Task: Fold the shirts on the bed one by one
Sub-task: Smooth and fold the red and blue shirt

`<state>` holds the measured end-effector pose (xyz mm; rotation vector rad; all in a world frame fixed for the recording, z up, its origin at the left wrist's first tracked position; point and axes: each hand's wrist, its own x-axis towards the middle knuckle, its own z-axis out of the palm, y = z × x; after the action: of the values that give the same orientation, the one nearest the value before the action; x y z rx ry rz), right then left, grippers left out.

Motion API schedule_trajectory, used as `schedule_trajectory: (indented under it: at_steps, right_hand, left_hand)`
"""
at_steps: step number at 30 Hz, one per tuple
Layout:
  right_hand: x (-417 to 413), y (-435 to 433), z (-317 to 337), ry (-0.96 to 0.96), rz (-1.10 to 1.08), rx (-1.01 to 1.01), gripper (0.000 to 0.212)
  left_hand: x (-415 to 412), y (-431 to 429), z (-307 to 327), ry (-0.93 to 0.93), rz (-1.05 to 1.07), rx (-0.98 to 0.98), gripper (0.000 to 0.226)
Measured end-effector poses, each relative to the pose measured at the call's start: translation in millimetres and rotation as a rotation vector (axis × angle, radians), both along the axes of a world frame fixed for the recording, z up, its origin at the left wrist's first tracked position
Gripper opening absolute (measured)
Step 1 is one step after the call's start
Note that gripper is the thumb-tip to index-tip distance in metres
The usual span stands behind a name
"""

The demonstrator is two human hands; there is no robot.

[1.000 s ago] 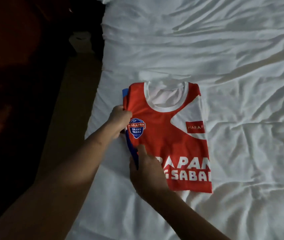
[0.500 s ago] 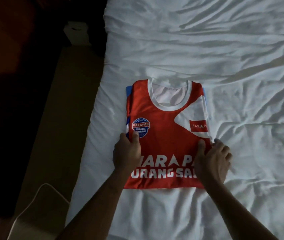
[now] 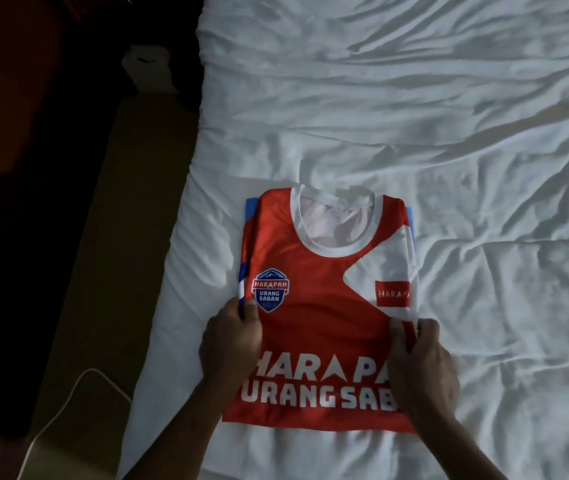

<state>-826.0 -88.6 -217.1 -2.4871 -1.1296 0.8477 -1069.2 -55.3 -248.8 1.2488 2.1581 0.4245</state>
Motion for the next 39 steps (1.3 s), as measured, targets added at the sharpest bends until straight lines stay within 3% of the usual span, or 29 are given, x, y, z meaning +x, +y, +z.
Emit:
schedule_trajectory:
  at_steps: [4, 8, 11, 15, 18, 20, 22, 24, 28, 31, 35, 39]
  right_hand:
    - [10.3, 45.6, -0.1, 0.05, -0.052, 0.133, 0.047]
    - [15.4, 118.7, -2.4, 0.269, -0.146, 0.211, 0.05]
    - [24.3, 154.5, -9.7, 0.339, -0.195, 0.181, 0.037]
    - [32.5, 165.4, -16.1, 0.265, -0.195, 0.209, 0.033]
    - [22.5, 153.1, -17.0, -0.034, -0.049, 0.384, 0.043]
    - [8.7, 135.8, -19.6, -0.201, 0.246, 0.469, 0.052]
    - [-3.2, 116.0, -32.0, -0.265, 0.662, 0.375, 0.063]
    - [-1.1, 103.6, -48.0, -0.305, 0.907, 0.24, 0.069]
    - [23.1, 104.0, -56.7, -0.412, 0.885, 0.159, 0.071]
    - [19.6, 92.1, -46.9, -0.399, 0.731, 0.168, 0.072]
    - [-14.7, 37.6, -36.7, -0.284, 0.794, 0.277, 0.068]
    - [-6.1, -8.3, -60.6, -0.319, 0.879, 0.251, 0.069]
  left_hand:
    - [-0.6, 60.2, 14.6, -0.031, 0.038, -0.039, 0.057]
    - [9.8, 133.3, 11.9, -0.126, 0.082, -0.031, 0.078]
    - [11.1, 160.4, -1.0, -0.116, 0.065, 0.021, 0.052]
    - [8.4, 157.3, -4.6, 0.009, 0.106, 0.085, 0.042]
    - [16.6, 139.3, 3.4, 0.301, -0.045, 0.368, 0.039]
    - [28.6, 121.4, -2.0, 0.358, -0.324, 0.553, 0.045]
    - [34.6, 103.7, -19.5, 0.393, -0.624, 0.489, 0.057]
    - [27.1, 97.1, -35.1, 0.455, -0.727, 0.291, 0.067]
    - [-2.8, 96.4, -38.7, 0.569, -0.628, 0.139, 0.072]
    - [2.0, 76.7, -21.2, 0.591, -0.537, 0.207, 0.066]
    - [39.6, 13.9, -14.2, 0.435, -0.705, 0.286, 0.065]
    - [37.1, -26.1, -27.3, 0.427, -0.745, 0.242, 0.071]
